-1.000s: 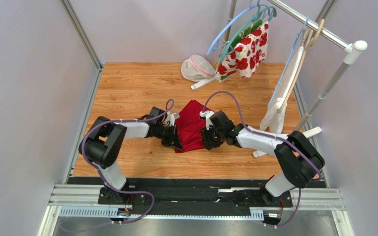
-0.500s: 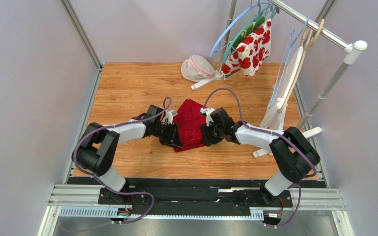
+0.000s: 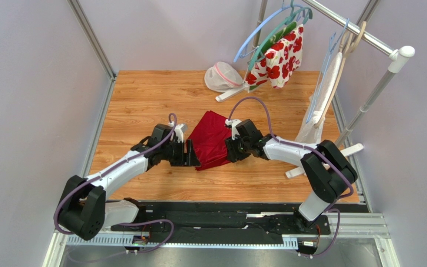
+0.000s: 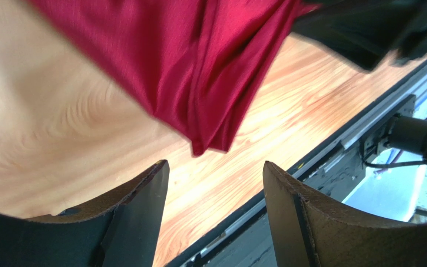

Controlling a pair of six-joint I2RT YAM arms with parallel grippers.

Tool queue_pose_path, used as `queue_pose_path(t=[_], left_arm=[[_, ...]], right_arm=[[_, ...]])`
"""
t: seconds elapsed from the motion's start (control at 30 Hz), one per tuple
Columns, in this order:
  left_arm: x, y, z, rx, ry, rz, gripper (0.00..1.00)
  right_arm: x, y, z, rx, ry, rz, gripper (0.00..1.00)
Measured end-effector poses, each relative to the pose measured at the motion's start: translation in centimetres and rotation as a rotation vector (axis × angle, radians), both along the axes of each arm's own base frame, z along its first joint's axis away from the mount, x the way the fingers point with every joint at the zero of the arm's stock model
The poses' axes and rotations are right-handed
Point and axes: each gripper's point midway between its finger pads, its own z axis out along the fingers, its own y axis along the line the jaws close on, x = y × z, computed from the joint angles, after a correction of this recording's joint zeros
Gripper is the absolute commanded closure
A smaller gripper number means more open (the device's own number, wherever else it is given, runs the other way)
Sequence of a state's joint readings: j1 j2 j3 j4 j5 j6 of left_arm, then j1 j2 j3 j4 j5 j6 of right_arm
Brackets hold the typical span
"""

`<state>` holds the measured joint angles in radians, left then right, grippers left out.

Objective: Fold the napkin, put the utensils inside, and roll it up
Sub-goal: Roll the napkin with the utensil

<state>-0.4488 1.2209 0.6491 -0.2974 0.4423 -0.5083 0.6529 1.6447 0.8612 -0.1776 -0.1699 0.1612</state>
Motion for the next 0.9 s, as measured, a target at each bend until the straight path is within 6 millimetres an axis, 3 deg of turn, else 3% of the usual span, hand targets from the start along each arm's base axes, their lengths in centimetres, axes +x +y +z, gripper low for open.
queue_pose_path(t=[0.13,0.23,0.43,0.67,0.9], left_arm=[[-1.9,0.7,-2.6,0.007,0.081,0.034,0.26],[-2.6,0.7,-3.2,-0.002,0.093,0.044,0.24],[-2.0,-0.5,-2.7,-0.051,0.054,0.044,0.24],[-2.2,-1.2,-4.8,-0.013,0.101,0.042,0.24],[-1.3,-1.5,-4.9,-0.013,0.088,0.075,0.28]], right_arm=[[0.1,0.1,0.0,0.001,0.002,-0.002,0.54],[0.2,0.2,0.0,0.001,0.006,-0.004,0.54],[0.3,0.4,0.0,0.005,0.008,-0.004,0.54],[0.3,0.4,0.0,0.007,0.010,-0.005,0.54],[0.3,0.5,0.0,0.009,0.013,-0.008,0.54]])
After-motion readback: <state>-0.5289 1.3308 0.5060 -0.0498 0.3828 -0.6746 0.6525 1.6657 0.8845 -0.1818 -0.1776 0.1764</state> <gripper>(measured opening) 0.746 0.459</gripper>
